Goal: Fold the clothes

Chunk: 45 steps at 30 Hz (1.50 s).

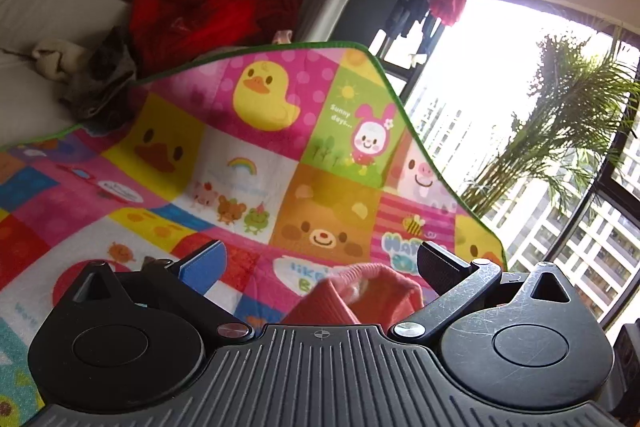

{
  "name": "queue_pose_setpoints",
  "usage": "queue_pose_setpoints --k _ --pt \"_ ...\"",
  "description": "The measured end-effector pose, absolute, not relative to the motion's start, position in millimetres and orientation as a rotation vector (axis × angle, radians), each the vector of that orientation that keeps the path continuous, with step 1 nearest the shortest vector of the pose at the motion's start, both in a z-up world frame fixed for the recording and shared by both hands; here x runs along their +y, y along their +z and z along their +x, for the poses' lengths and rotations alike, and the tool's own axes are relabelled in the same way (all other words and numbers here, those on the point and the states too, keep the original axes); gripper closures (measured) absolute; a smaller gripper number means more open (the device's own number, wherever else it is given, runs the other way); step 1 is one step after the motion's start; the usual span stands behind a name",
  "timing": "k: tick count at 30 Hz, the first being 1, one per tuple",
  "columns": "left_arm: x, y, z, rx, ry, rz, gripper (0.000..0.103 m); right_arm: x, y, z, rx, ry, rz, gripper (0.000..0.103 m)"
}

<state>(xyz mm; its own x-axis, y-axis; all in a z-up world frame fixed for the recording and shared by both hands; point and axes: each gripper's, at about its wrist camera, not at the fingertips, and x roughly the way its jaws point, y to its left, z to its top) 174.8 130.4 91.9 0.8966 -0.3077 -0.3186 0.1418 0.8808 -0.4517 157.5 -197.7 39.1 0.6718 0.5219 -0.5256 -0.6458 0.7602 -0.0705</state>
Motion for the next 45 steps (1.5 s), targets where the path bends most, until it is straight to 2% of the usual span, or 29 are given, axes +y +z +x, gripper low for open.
queue_pose_setpoints --k 6,8,10,12,16,18,22,27,28,29,30,31,32,33,34,35,40,45 --pt "106 67 144 0.537 -0.273 -0.333 0.000 -221 18 105 0.565 0.706 -0.190 0.090" --pt "101 49 131 0.600 -0.261 -0.249 0.000 -238 28 92 0.531 0.703 -0.142 0.079" --pt "99 31 120 0.663 -0.237 -0.177 0.000 -256 40 86 0.490 0.673 -0.087 0.056" --pt "100 18 108 0.701 -0.205 -0.128 0.000 -273 50 86 0.461 0.638 -0.029 0.043" --pt "108 14 84 0.690 -0.256 -0.266 0.000 -299 49 106 0.495 0.554 0.122 0.036" --pt "110 14 76 0.668 -0.342 -0.413 0.000 -302 38 121 0.545 0.530 0.184 0.036" --pt "96 -4 88 0.715 -0.358 -0.490 0.000 -291 11 140 0.626 0.513 0.219 0.036" --pt "95 -18 98 0.740 -0.351 -0.561 0.007 -283 -8 153 0.649 0.490 0.250 0.038" --pt "96 -19 100 0.736 -0.348 -0.571 0.017 -280 -10 155 0.649 0.492 0.253 0.051" --pt "96 -19 103 0.730 -0.339 -0.581 0.025 -275 -10 157 0.645 0.489 0.235 0.058" --pt "96 -19 105 0.724 -0.323 -0.591 0.027 -269 -9 156 0.638 0.481 0.200 0.069" --pt "95 -17 107 0.721 -0.313 -0.588 0.032 -263 -8 155 0.631 0.474 0.169 0.078" --pt "94 -15 109 0.719 -0.303 -0.585 0.048 -259 -5 152 0.622 0.474 0.148 0.084" --pt "93 -13 110 0.715 -0.294 -0.581 0.057 -257 0 147 0.610 0.480 0.136 0.094" --pt "92 -7 108 0.708 -0.293 -0.567 0.068 -257 6 142 0.592 0.487 0.135 0.094" --pt "91 1 105 0.695 -0.298 -0.550 0.075 -258 14 135 0.572 0.496 0.135 0.094" --pt "91 40 61 0.629 -0.348 -0.442 0.078 -279 51 85 0.495 0.556 0.155 0.095" --pt "87 20 34 0.694 -0.310 -0.351 0.074 -285 18 67 0.600 0.533 0.164 0.094"
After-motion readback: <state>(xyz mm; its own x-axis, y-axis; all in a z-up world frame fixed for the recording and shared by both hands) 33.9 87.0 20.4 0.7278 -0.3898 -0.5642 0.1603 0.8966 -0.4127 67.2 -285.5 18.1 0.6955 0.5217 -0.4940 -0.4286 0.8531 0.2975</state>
